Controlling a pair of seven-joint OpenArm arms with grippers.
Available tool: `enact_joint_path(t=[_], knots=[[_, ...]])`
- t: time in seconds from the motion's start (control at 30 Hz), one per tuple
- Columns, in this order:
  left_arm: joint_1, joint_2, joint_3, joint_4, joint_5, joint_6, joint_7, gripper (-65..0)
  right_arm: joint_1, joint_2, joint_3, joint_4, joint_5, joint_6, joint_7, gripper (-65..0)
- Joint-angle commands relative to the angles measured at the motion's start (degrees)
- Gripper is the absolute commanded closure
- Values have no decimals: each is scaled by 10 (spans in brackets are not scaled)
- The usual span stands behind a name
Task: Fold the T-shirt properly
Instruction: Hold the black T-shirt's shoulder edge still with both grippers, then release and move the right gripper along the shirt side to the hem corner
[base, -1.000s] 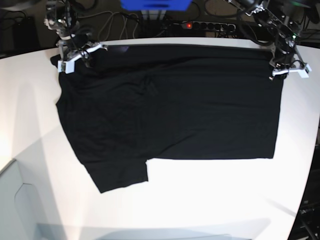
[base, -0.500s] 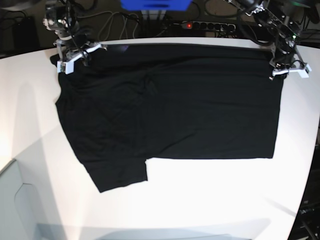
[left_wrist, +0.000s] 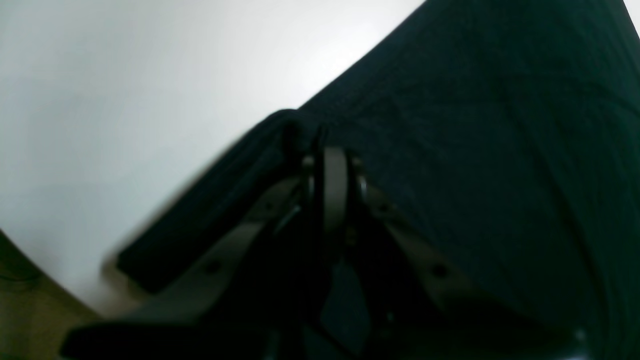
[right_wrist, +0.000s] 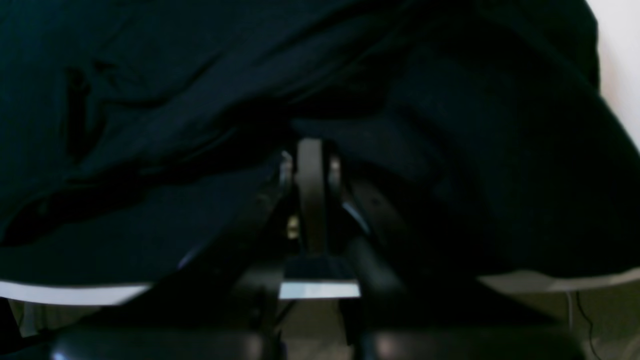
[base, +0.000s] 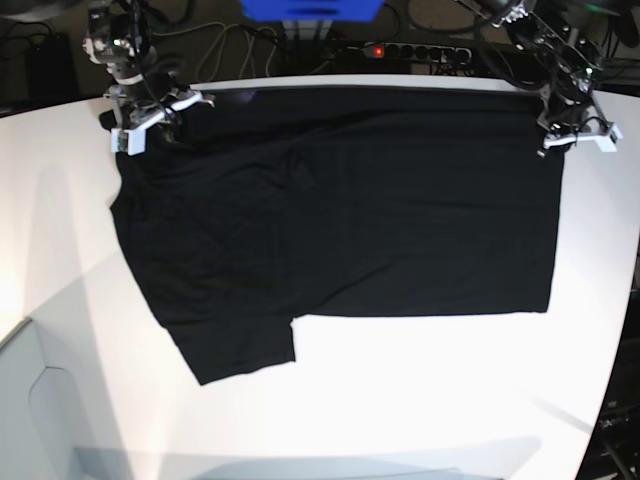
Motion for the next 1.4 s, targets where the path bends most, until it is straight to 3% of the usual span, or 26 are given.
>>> enact_joint_path(t=[0.0,0.2,0.4,0.57,0.73,1.23,1.37], knots=[[0,-5,1,11,-5,1,-5,0,-4,3,0,12,4,-7,10,0],[-1,-6,0,10,-5,1,-5,-12,-5,3,0,12,4,-7,10,0],[-4,-7,-1,10,-6,2,-5,-147,-6,3,0,12,4,-7,10,0],[-4,-7,-2,11,-11,1,-5,-149,-6,3,0,12,4,-7,10,0],[-1,-8,-2,42,-62,2,-5,-151,-5,3,0,12,4,-7,10,0],[-4,-10,-3,83,-71,2,-6,-152,-3,3,0,12,4,-7,10,0],[-6,-5,-33,110,-87,-1,-6,-151,13,3,4,15,3,-7,10,0]])
